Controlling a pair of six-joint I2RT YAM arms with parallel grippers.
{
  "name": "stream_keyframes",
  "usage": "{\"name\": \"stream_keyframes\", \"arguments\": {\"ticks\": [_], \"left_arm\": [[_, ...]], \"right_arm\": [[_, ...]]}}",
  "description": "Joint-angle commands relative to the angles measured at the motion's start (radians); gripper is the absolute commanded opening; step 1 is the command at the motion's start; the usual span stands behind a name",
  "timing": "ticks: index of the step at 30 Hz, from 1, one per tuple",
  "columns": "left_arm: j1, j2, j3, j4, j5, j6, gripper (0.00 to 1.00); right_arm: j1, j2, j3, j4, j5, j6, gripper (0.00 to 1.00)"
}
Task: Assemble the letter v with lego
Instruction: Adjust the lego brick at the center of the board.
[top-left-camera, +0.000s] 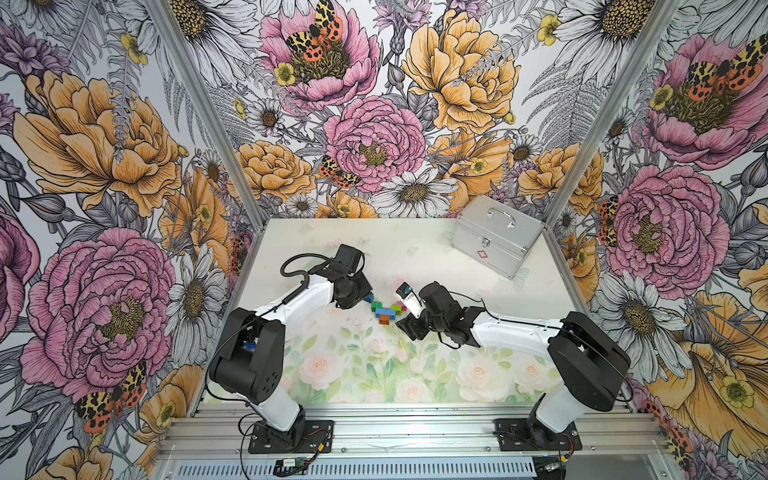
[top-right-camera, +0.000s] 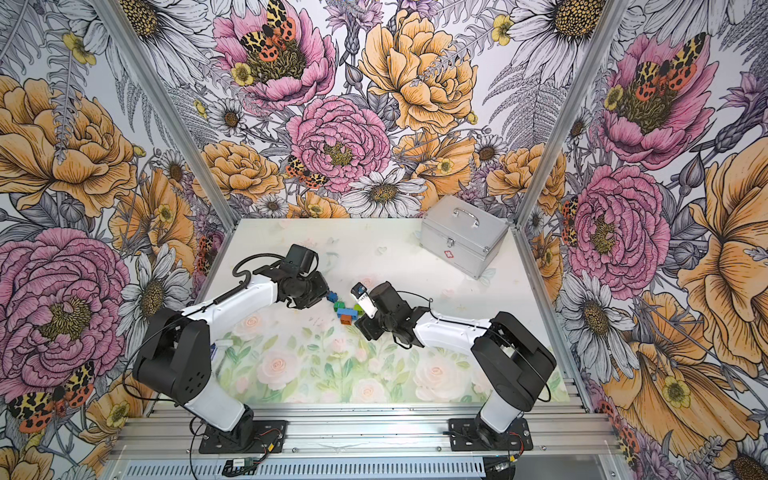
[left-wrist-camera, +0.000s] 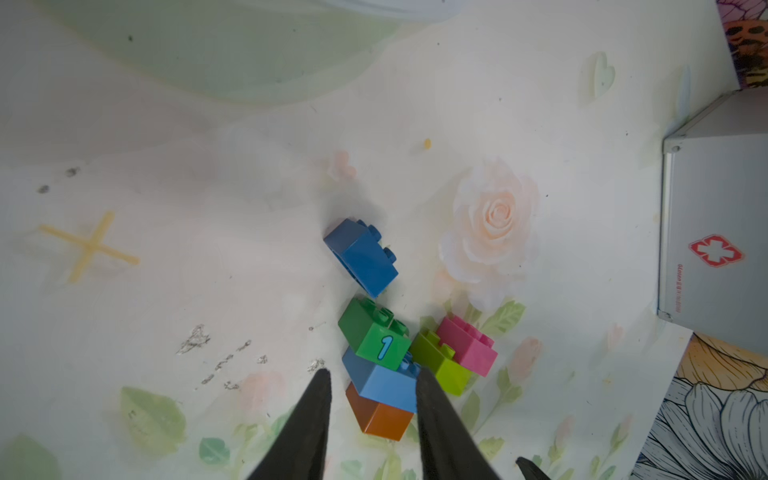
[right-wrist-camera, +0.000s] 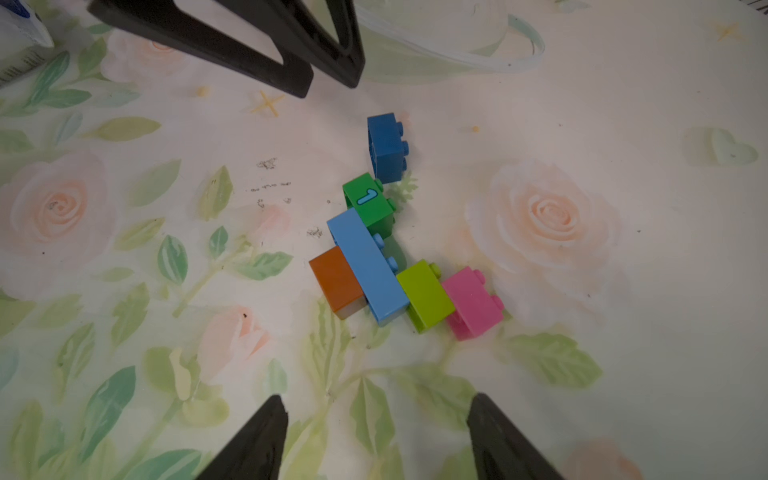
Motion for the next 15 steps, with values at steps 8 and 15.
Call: {"name": "stream_keyframes", "arguments": {"ticks": [8,15], "left_arm": [[0.127,0.088,0.057,0.022,0.103,0.109,0.38],[0.134,0.27,0.139,0.035,0.115,0.13,0.3]], "right_arm": [[0.03,0.117,0.096,-0.009,0.052,0.129,0.7],[0.03,0.16,0.122,-0.009,0.042,0.158,0.7]]}}
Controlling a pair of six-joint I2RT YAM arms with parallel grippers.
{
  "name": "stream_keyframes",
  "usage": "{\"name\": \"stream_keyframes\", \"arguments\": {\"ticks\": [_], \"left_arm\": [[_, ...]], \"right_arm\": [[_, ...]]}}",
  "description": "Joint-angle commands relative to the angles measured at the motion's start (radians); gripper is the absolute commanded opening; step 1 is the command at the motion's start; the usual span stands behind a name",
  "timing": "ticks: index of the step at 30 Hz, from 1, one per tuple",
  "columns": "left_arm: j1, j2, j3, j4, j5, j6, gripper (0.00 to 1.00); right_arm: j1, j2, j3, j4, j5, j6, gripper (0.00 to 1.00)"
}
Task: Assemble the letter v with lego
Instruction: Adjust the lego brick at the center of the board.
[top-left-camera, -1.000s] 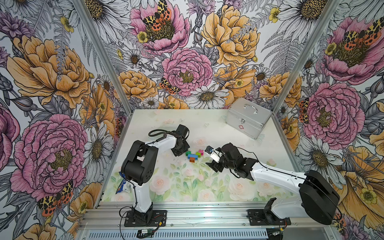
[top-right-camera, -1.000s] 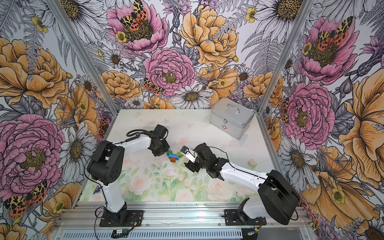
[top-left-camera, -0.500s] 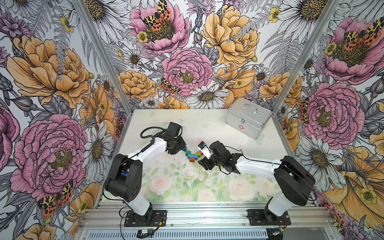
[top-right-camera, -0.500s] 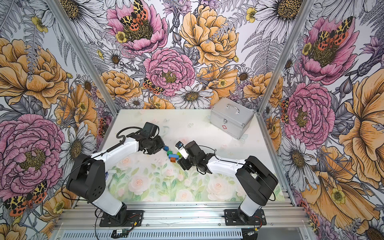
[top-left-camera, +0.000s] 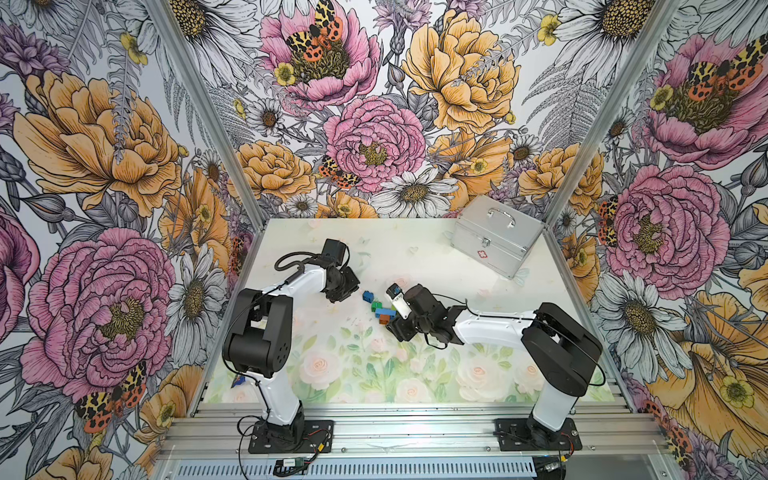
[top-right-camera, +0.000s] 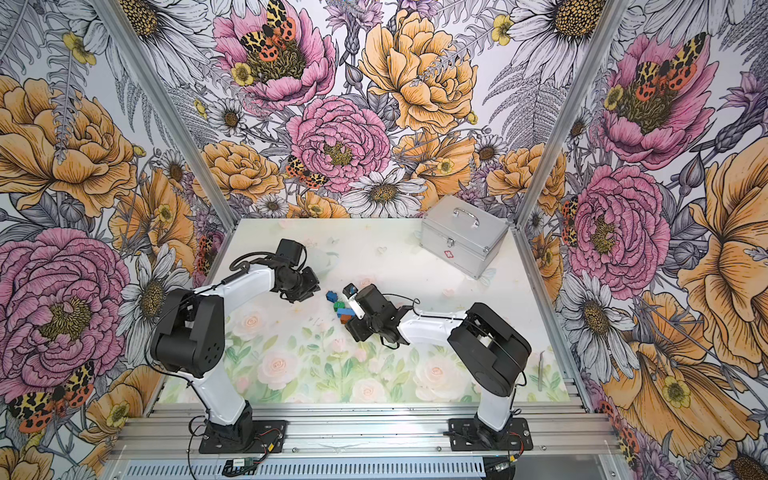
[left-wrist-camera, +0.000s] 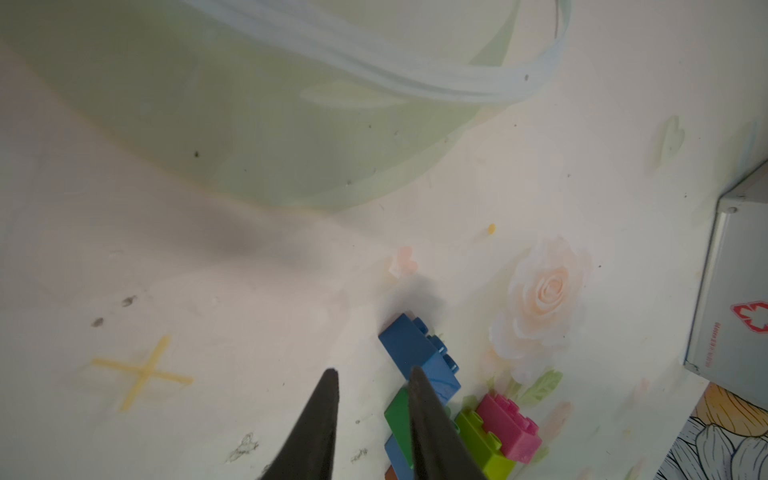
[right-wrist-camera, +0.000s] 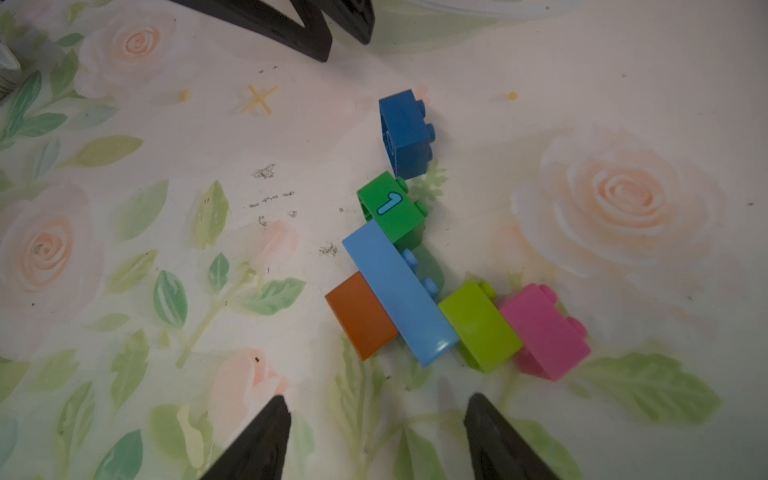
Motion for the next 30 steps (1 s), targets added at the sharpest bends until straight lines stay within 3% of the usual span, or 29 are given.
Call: {"name": "stream_keyframes", "arguments": {"ticks": [1,15,22,27,30], "left_arm": [[-0.007,0.074,0.037,0.025,0.039,0.03,0.29],[-0.071,0.066,-0.044,0.09,0.025,-0.027,0.28],[-0.03,0.032,-0.083,0.09,0.014,-0.022,0.29],[0.006,-0.048,-0.081,0.089,0.004,0.04,0.33],[-0.008,-0.083,-0.035,0.082,0.004,0.183,0.41]], "right_arm": [[-0.003,0.03,0.038,-0.001,0.013,0.03,0.7],[-0.003,0.037,0.037,-0.005,0.009,0.042,0.7],[-0.007,0.014,0.028,-0.057,0.025,-0.04,0.7],[-0.009,0.048,0.077,-0.137,0.051,-0.069,0.7],[-0.01,0.038,0.08,-0.137,0.071,-0.069,0.7]]}}
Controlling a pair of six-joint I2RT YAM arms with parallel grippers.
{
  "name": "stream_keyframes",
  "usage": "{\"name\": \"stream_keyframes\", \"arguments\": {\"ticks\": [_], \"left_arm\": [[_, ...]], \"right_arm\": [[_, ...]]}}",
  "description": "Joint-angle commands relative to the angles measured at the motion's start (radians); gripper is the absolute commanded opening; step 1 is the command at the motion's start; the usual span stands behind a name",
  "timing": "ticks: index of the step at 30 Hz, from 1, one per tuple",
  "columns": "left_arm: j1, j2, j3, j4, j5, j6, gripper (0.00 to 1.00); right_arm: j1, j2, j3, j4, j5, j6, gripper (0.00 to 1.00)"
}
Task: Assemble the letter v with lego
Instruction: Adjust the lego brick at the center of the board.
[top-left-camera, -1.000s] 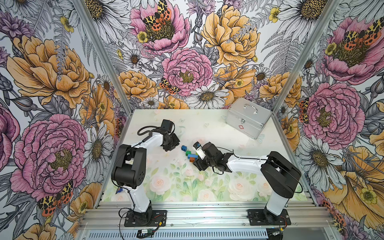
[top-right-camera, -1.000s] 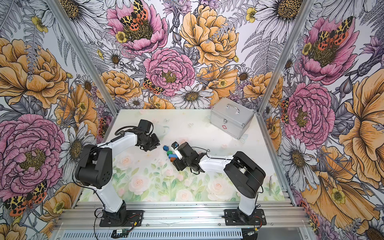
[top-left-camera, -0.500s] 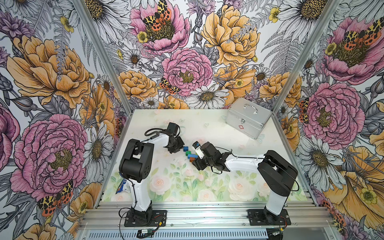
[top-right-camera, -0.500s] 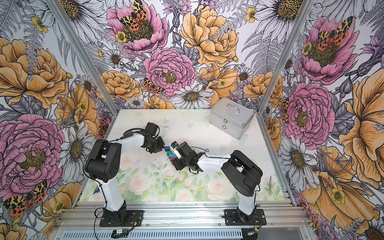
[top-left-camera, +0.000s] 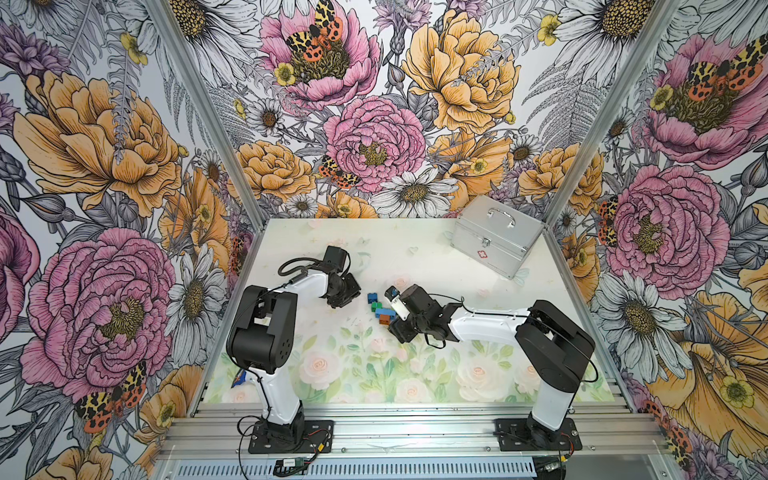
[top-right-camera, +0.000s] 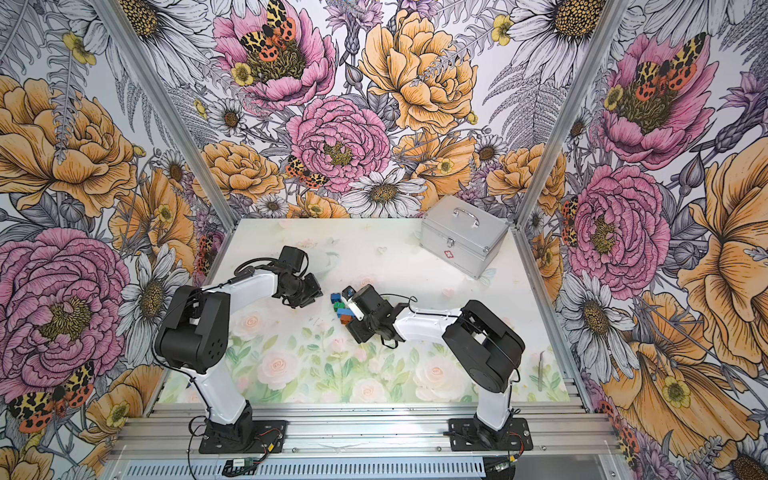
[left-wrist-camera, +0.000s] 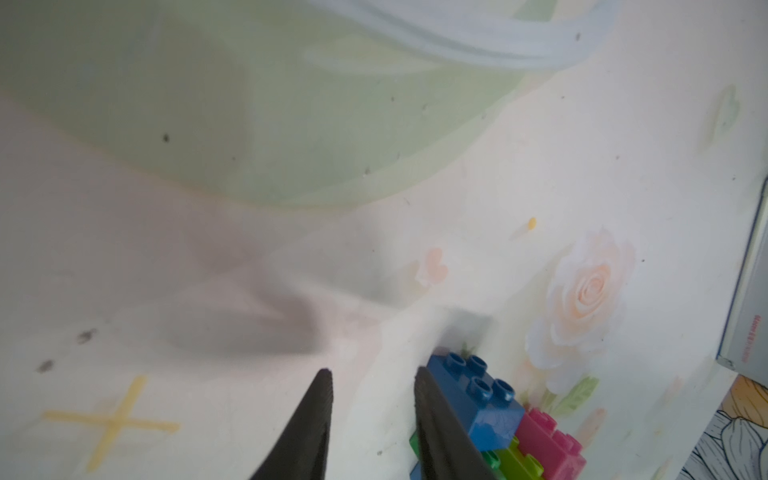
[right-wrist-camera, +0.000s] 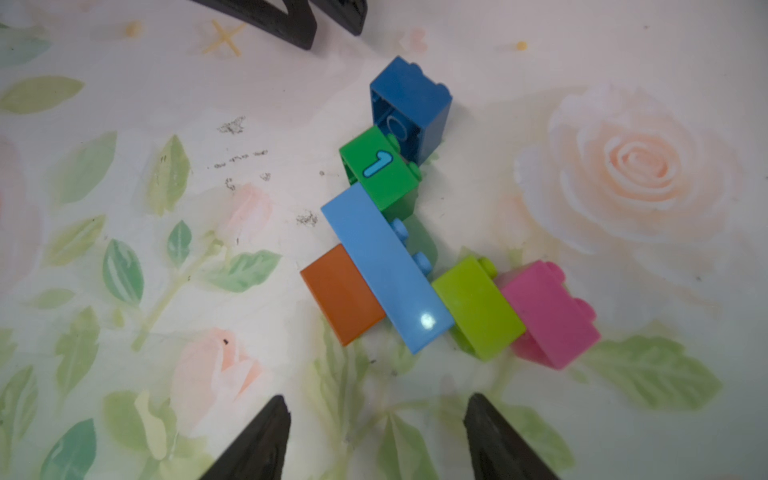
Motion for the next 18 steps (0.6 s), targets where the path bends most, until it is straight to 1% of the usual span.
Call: {"name": "stream_keyframes", "arguments": {"ticks": [1,3,5,6,7,8,9,10,11,12,13,14,16,18], "left_arm": [[-0.019,-0.067,0.067,-0.012,-0.02,0.198,0.43],[-0.046,-0.067,0.112,-0.044,-0.03,0.347,0.44],[-0.082,-0.07,0.146,-0.083,-0.067,0.511,0.47],[-0.099,-0.076,0.151,-0.094,-0.097,0.6,0.51],[-0.111,-0.088,0.145,-0.095,-0.14,0.673,0.56],[-0.111,-0.1,0.133,-0.093,-0.143,0.726,0.64],[-0.103,-0.109,0.128,-0.09,-0.139,0.787,0.77],[-0.089,-0.113,0.127,-0.094,-0.088,0.867,0.9],[-0.075,-0.122,0.116,-0.094,-0.01,0.951,0.99],[-0.064,-0.133,0.11,-0.094,0.06,1.043,0.99],[-0.063,-0.144,0.104,-0.093,0.091,1.118,0.99],[-0.064,-0.153,0.103,-0.096,0.113,1.19,0.99],[-0.068,-0.174,0.09,-0.09,0.122,1.331,0.99],[-0.064,-0.175,0.085,-0.09,0.153,1.443,0.99]], "right_arm": [[-0.011,0.0,0.029,-0.027,0.043,-0.023,0.7],[-0.014,-0.014,0.024,-0.027,0.048,-0.023,0.7],[-0.019,-0.034,0.014,-0.027,0.047,-0.022,0.7],[-0.024,-0.046,0.005,-0.027,0.044,-0.022,0.7],[-0.028,-0.059,-0.003,-0.027,0.044,-0.021,0.71],[-0.034,-0.074,-0.015,-0.026,0.043,-0.019,0.71],[-0.042,-0.091,-0.027,-0.026,0.038,-0.016,0.71],[-0.044,-0.112,-0.043,-0.026,0.034,-0.012,0.72],[-0.044,-0.132,-0.057,-0.026,0.028,-0.009,0.72],[-0.079,-0.153,-0.074,-0.026,0.016,-0.008,0.72],[-0.089,-0.177,-0.09,-0.026,0.007,-0.008,0.72],[-0.098,-0.196,-0.105,-0.025,0.002,-0.007,0.73],[-0.126,-0.243,-0.137,-0.024,-0.011,-0.004,0.73],[-0.15,-0.282,-0.167,-0.015,-0.02,0.002,0.73]]}}
